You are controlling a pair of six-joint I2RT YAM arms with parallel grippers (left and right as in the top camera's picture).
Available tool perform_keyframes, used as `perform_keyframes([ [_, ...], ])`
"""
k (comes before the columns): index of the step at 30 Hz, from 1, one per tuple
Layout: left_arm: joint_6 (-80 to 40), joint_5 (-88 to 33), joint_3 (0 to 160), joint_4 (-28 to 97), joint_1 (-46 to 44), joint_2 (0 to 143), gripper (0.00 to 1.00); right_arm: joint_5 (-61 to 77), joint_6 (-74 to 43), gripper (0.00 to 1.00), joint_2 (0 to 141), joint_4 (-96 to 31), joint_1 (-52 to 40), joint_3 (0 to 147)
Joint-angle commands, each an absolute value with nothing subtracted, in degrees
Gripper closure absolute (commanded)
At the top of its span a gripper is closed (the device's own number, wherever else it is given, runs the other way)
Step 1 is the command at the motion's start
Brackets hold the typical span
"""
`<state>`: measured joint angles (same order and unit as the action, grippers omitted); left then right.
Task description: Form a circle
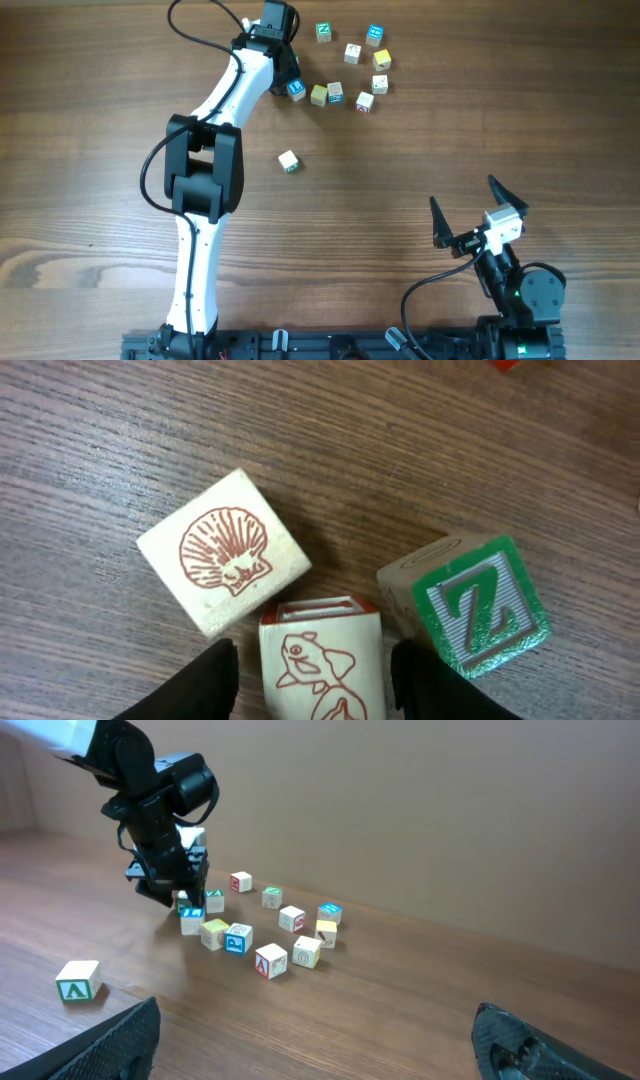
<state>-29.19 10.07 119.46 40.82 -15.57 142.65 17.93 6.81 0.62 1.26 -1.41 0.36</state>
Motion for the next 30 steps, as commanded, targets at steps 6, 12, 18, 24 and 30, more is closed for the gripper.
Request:
perform_keyframes([
  [6, -28.7, 11.0, 119.5, 39.8, -14.9, 143.2, 0.61, 17.8, 7.4, 0.00, 0.3, 1.4, -1.5, 0.3],
  [12, -28.7, 11.0, 119.5, 42.2, -14.9, 140.2, 0.69, 17.8, 7.4, 0.00, 0.3, 1.4, -1.5, 0.3],
  [18, -28.7, 10.9, 119.5, 48.0, -15.0, 132.2, 0.74, 17.8, 7.4, 0.00, 0.3, 1.4, -1.5, 0.3],
  [24, -28.7, 6.5, 119.5, 59.1, -15.0, 123.1, 0.75, 17.8, 7.4, 0.00, 0.3, 1.4, -1.5, 0.3],
  [30, -28.7, 4.5, 119.5, 69.0, -15.0, 116.6, 0.83, 17.8, 7.4, 0.00, 0.3, 1.4, -1.5, 0.3],
])
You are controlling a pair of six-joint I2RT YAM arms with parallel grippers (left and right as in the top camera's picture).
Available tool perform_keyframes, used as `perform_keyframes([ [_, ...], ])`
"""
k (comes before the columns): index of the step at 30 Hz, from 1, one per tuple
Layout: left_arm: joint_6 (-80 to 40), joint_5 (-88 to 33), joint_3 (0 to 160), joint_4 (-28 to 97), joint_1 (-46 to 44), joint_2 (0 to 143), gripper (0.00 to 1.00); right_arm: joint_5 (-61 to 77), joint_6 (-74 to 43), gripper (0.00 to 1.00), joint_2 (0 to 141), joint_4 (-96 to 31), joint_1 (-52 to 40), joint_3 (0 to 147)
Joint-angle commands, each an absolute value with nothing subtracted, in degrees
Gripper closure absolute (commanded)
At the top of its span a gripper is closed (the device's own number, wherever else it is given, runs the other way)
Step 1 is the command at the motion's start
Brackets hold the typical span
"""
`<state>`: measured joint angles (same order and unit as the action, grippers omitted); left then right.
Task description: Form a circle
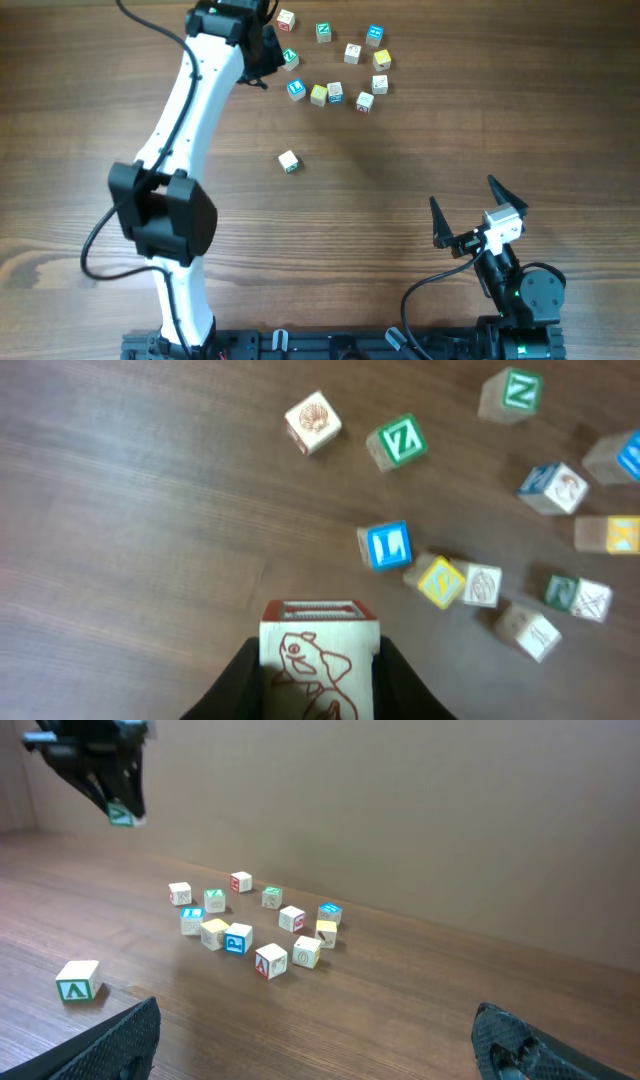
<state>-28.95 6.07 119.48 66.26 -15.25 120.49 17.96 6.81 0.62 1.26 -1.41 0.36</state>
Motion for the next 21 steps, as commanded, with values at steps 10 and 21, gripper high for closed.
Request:
perform_keyframes([
  [10, -25.7, 4.6, 119.5, 85.5, -14.7, 108.7, 0.94, 17.8, 7.4, 0.00, 0.3, 1.4, -1.5, 0.3],
  [21, -25.9, 3.9, 112.3, 96.5, -17.0, 107.2, 0.88, 17.8, 7.4, 0.00, 0.3, 1.4, -1.5, 0.3],
])
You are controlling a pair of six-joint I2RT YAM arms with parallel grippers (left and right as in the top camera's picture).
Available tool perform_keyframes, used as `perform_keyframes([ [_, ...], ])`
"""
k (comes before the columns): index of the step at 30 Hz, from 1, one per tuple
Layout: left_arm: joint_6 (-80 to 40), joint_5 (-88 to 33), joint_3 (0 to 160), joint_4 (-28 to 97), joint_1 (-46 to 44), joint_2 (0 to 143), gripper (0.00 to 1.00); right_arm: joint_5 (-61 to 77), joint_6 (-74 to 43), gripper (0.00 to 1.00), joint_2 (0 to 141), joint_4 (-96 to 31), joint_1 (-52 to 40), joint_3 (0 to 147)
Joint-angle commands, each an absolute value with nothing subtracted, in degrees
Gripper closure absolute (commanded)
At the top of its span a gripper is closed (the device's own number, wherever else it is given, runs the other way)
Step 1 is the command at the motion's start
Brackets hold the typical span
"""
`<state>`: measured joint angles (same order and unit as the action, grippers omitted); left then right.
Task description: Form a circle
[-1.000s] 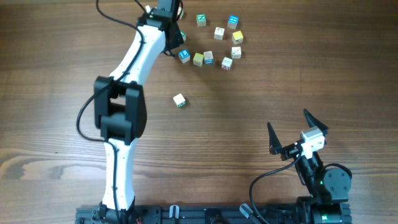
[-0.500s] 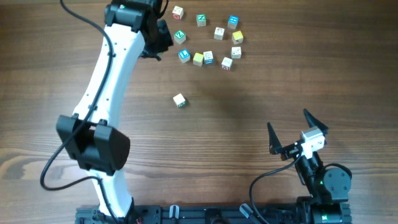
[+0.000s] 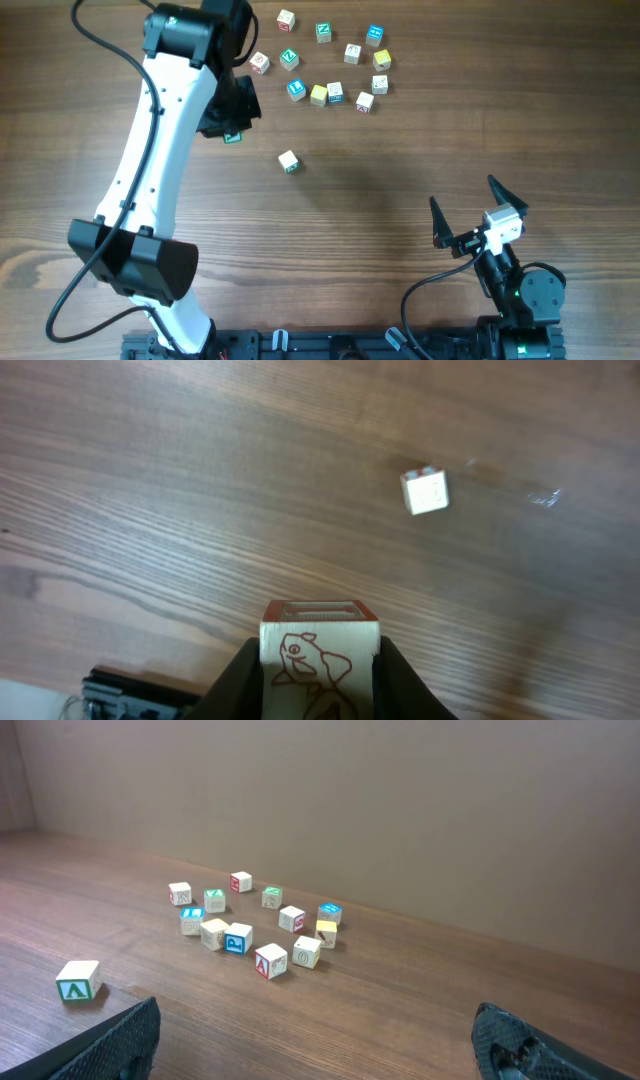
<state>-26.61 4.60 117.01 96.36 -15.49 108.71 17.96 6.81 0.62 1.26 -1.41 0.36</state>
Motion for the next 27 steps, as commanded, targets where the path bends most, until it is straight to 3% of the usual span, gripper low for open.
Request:
perform_keyframes([
  [1, -25.9, 3.9, 109.7, 96.1, -17.6, 107.2, 0.88, 17.8, 7.4, 0.00, 0.3, 1.4, -1.5, 0.3],
  [12, -25.7, 2.6, 82.9, 83.4, -26.4, 107.2, 0.89, 17.8, 7.4, 0.00, 0.3, 1.4, -1.5, 0.3],
  [25, -24.1, 3.1, 67.8, 55.6, -32.7, 107.2, 0.85, 17.8, 7.4, 0.00, 0.3, 1.4, -1.5, 0.3],
  [27, -24.1, 3.1, 66.6, 53.0, -32.7, 107.2, 0.80, 17.8, 7.4, 0.00, 0.3, 1.4, -1.5, 0.3],
])
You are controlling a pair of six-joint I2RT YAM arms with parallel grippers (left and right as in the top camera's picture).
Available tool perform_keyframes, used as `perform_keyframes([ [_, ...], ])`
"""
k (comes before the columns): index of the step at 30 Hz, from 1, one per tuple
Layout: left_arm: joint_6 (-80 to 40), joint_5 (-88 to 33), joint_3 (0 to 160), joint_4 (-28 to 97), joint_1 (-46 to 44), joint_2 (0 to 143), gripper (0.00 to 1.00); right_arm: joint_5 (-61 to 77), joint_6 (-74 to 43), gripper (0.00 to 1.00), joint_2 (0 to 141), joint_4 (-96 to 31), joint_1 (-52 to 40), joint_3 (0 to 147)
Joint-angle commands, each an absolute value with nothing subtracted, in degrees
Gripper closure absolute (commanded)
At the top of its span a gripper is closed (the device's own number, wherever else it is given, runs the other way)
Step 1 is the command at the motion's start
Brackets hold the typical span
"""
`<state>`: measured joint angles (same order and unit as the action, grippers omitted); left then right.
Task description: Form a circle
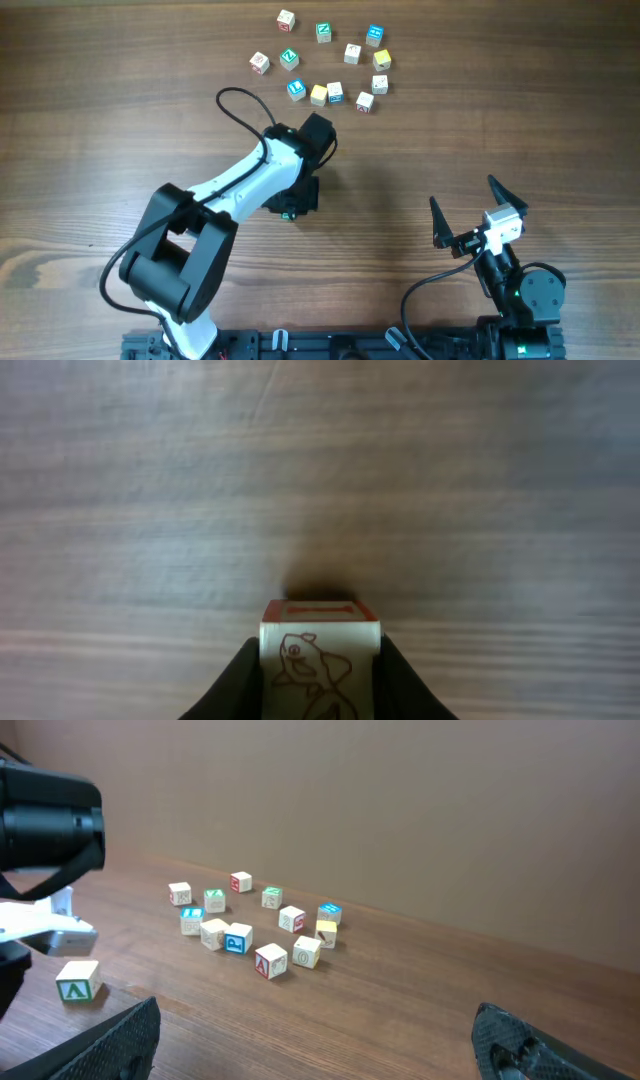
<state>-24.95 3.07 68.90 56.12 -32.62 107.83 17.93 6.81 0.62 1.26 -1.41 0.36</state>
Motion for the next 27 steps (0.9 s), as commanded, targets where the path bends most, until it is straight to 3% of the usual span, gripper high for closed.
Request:
perform_keyframes([
  [1, -24.1, 3.2, 66.6, 52.8, -32.7, 107.2, 0.74, 17.8, 7.4, 0.00, 0.3, 1.4, -1.5, 0.3],
  [4, -24.2, 3.3, 66.6, 53.8, -32.7, 107.2, 0.51, 17.8, 7.4, 0.00, 0.3, 1.4, -1.5, 0.3],
  [7, -24.2, 3.3, 66.6, 54.9, -32.7, 107.3, 0.49, 17.8, 7.4, 0.00, 0.3, 1.4, -1.5, 0.3],
  [10, -24.2, 3.2, 66.6, 55.5, -32.7, 107.3, 0.50, 17.8, 7.4, 0.00, 0.3, 1.4, -1.5, 0.3],
  [12, -24.2, 3.3, 66.6, 55.9, -32.7, 107.3, 0.59, 17.8, 7.4, 0.00, 0.3, 1.4, -1.5, 0.3],
  [17, -24.2, 3.4, 66.6, 54.9, -32.7, 107.3, 0.69, 17.8, 7.4, 0.00, 0.3, 1.4, -1.5, 0.3],
  [27, -24.2, 9.7, 66.6, 49.2, -32.7, 107.4, 0.67, 17.8, 7.4, 0.00, 0.3, 1.4, -1.5, 0.3],
])
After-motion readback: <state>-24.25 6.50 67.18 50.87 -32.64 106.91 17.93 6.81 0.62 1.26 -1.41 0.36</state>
